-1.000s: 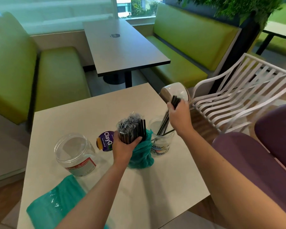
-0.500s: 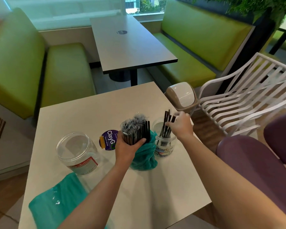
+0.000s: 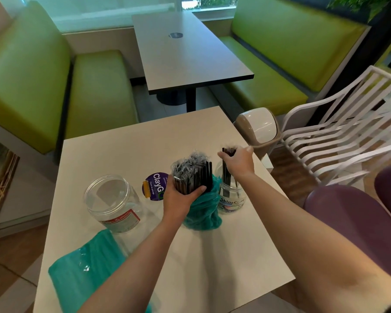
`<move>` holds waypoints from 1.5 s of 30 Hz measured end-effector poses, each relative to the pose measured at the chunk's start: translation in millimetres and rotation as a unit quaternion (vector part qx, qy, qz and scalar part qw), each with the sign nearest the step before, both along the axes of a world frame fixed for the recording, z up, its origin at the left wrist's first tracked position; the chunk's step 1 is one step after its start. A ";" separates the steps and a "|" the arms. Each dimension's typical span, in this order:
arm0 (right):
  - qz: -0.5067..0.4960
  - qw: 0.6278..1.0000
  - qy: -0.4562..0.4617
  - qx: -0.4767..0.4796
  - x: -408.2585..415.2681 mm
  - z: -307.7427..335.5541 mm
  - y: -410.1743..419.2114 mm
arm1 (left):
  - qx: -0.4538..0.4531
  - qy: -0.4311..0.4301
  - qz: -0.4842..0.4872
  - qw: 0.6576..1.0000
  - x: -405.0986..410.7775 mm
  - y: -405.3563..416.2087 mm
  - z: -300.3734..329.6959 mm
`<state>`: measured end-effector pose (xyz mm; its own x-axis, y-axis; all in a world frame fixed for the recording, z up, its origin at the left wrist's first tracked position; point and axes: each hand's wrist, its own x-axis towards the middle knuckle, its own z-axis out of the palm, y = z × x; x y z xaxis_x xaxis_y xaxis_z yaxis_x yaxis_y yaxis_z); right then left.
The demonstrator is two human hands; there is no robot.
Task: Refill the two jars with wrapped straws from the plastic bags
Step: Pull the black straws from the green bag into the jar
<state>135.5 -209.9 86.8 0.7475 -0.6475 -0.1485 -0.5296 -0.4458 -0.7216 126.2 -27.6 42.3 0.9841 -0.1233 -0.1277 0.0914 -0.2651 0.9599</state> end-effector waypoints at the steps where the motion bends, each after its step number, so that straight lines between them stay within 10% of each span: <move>1: 0.015 1.000 -0.008 -0.003 0.1 -0.8 -0.2 | -0.001 -0.001 0.000 1.000 0.0 -0.5 0.3; 13: 0.071 0.994 0.048 -0.066 6.7 1.3 -5.5 | -0.006 0.000 -0.003 1.000 0.1 3.1 -6.1; 29: 0.009 0.978 -0.205 -0.038 -48.6 -1.7 43.7 | -0.019 0.031 -0.008 0.999 3.6 18.1 -10.3; 34: 0.153 0.976 -0.117 0.099 -50.8 -6.5 53.8 | -0.026 0.034 -0.023 0.999 4.5 22.1 -12.6; 45: 0.175 0.983 -0.052 0.004 -48.5 -18.3 49.6 | -0.049 0.050 -0.039 0.997 2.4 27.8 -13.5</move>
